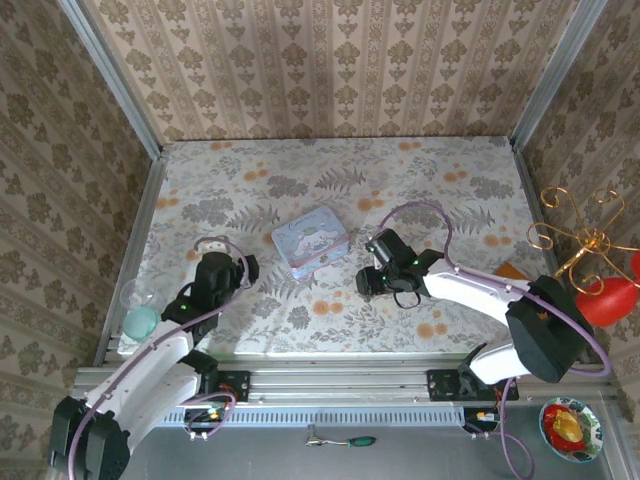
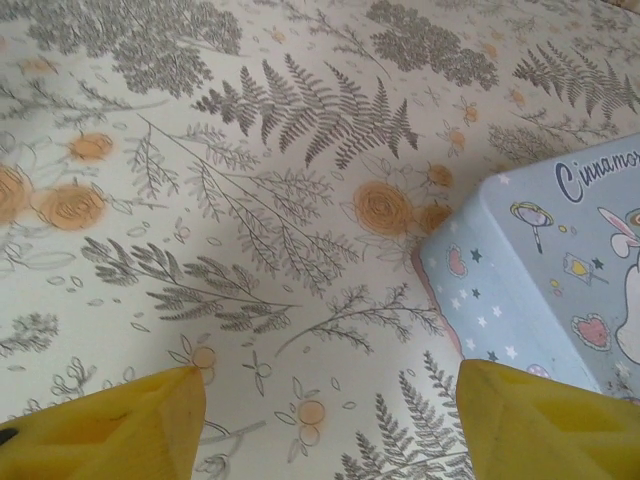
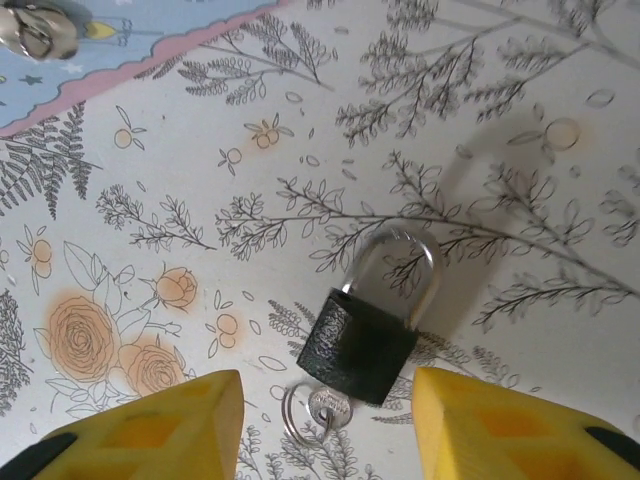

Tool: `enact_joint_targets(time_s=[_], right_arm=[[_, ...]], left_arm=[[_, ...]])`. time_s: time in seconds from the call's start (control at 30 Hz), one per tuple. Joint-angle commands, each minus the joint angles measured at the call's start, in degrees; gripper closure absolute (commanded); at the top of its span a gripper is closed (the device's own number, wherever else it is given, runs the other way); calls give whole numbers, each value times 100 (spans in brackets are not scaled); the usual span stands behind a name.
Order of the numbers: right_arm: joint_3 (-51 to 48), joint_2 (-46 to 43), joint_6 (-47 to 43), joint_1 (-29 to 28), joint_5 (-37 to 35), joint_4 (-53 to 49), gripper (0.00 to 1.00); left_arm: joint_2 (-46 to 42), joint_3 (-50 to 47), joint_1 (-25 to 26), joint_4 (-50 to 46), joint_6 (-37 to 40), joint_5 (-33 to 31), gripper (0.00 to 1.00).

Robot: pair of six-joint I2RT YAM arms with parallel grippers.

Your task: Unlock a padlock with a key

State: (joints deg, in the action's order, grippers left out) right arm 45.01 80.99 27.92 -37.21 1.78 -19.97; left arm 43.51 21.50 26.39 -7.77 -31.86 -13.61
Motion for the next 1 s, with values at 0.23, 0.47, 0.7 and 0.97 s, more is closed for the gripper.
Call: enact_joint_targets(time_s=[0.23, 0.47, 0.7, 0.97], right_arm=[[587, -706, -1417, 266, -1733, -90, 48], [-298, -1268, -2820, 374, -3198, 1694, 25], [-1451, -1136, -3575, 1294, -3598, 3366, 12], [-2159, -666, -3432, 2102, -2947, 5111, 10]], left_arm=[[571, 651, -661, 499, 1340, -1031, 26], [1112, 320, -914, 2036, 2235, -2190, 0], [2262, 197, -1266, 3216, 3194, -2183, 0], [3392, -97, -1488, 5144, 4021, -1311, 0]])
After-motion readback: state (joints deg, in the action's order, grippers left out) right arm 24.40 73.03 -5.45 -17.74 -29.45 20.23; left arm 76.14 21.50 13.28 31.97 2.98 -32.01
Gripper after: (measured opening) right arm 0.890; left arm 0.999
